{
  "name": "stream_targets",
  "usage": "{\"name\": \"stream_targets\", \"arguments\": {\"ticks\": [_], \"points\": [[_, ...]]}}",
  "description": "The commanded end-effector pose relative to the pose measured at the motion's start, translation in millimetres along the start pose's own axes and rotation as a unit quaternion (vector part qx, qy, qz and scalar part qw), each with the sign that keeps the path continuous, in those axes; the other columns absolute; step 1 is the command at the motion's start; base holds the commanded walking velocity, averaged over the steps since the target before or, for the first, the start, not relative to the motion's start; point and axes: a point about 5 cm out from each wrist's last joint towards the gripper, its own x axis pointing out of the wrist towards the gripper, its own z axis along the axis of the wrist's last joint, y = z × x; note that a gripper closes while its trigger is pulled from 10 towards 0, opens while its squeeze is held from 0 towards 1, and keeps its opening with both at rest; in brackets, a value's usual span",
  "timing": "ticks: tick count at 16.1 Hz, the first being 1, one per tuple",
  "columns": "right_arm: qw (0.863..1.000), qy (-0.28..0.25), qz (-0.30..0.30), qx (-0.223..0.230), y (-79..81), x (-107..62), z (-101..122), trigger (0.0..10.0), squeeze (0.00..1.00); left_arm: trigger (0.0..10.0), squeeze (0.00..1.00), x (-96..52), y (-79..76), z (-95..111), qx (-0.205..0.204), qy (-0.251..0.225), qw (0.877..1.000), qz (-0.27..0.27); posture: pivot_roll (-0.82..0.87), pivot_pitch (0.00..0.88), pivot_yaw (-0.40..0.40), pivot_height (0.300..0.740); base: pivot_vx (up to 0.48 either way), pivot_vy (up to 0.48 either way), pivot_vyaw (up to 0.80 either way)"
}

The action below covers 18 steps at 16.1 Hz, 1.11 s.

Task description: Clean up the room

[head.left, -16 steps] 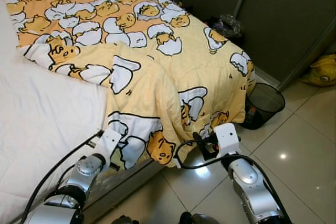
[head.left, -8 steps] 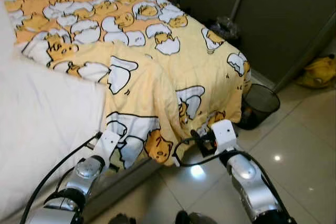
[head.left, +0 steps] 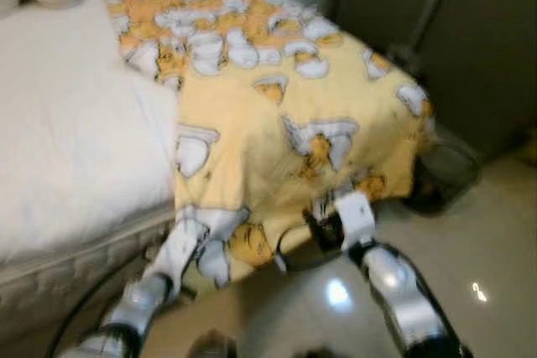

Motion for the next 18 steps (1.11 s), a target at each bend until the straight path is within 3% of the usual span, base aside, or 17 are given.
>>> {"name": "stream_targets", "arguments": {"ticks": [1,2,3,4,6,8,10,12,13,14,17,18], "points": [[1.0,0.003,-0.006,-0.003,-3.2,-3.4,-3.6,10.0,0.0,10.0,0.0,5.6,-12.7,12.1,0.041,-0.007,0.998,-0.037,0.0,0.0,-0.05,0.74,0.0,0.0,0.0],[1.0,0.004,-0.005,-0.003,-2.8,-4.4,-4.8,10.0,0.0,10.0,0.0,6.7,-22.9,11.3,0.063,-0.001,0.996,-0.062,0.0,0.0,-0.05,0.74,0.0,0.0,0.0],[1.0,0.009,-0.002,-0.004,-2.0,-5.3,-7.0,10.0,0.0,10.0,0.0,9.2,-54.3,11.7,0.108,0.012,0.985,-0.131,0.0,0.0,-0.055,0.74,0.0,0.0,0.0],[1.0,0.01,0.0,-0.005,-1.9,-5.3,-7.4,10.0,0.0,10.0,0.0,10.1,-67.7,14.2,0.12,0.011,0.98,-0.157,0.0,0.0,-0.055,0.74,0.0,0.0,0.0],[1.0,0.012,0.002,-0.007,-2.8,-4.5,-7.1,10.0,0.0,10.0,0.0,11.9,-101.0,28.0,0.089,-0.002,0.972,-0.218,-0.01,0.0,-0.056,0.74,0.0,0.0,0.0],[1.0,0.012,0.003,-0.009,-4.1,-4.7,-6.9,10.0,0.0,10.0,0.0,10.9,-119.9,34.2,0.06,-0.004,0.964,-0.259,-0.02,0.0,-0.057,0.74,0.0,0.0,0.0],[1.0,0.014,0.004,-0.013,-4.1,-5.5,-7.8,10.0,0.0,10.0,0.0,10.0,-127.3,33.7,0.078,-0.001,0.96,-0.268,-0.02,0.0,-0.058,0.74,0.0,0.0,0.0],[1.0,0.015,0.005,-0.014,-4.5,-5.1,-7.7,10.0,0.0,10.0,0.0,12.6,-117.0,33.7,0.114,-0.001,0.967,-0.228,-0.02,0.0,-0.062,0.74,0.0,0.0,0.0],[1.0,0.016,0.005,-0.015,-4.6,-4.7,-7.6,10.0,0.0,10.0,0.29,14.2,-107.2,34.0,0.143,-0.004,0.969,-0.203,-0.02,0.0,-0.062,0.74,0.0,0.0,0.0],[1.0,0.016,0.005,-0.016,-4.5,-4.3,-7.5,10.0,0.0,10.0,1.0,15.3,-96.0,33.7,0.189,-0.008,0.966,-0.177,-0.02,0.0,-0.062,0.74,0.0,0.0,0.0],[1.0,0.005,-0.005,-0.015,-4.7,-0.4,-3.1,10.0,0.0,10.0,1.0,15.0,-66.3,29.2,0.242,-0.01,0.962,-0.126,0.01,0.0,-0.059,0.74,0.0,0.0,0.0],[0.998,-0.042,-0.053,0.003,-15.0,3.5,15.3,10.0,0.0,10.0,1.0,13.2,-38.8,35.7,0.211,-0.039,0.973,-0.083,0.02,0.0,-0.055,0.74,0.0,0.0,0.0]]}}
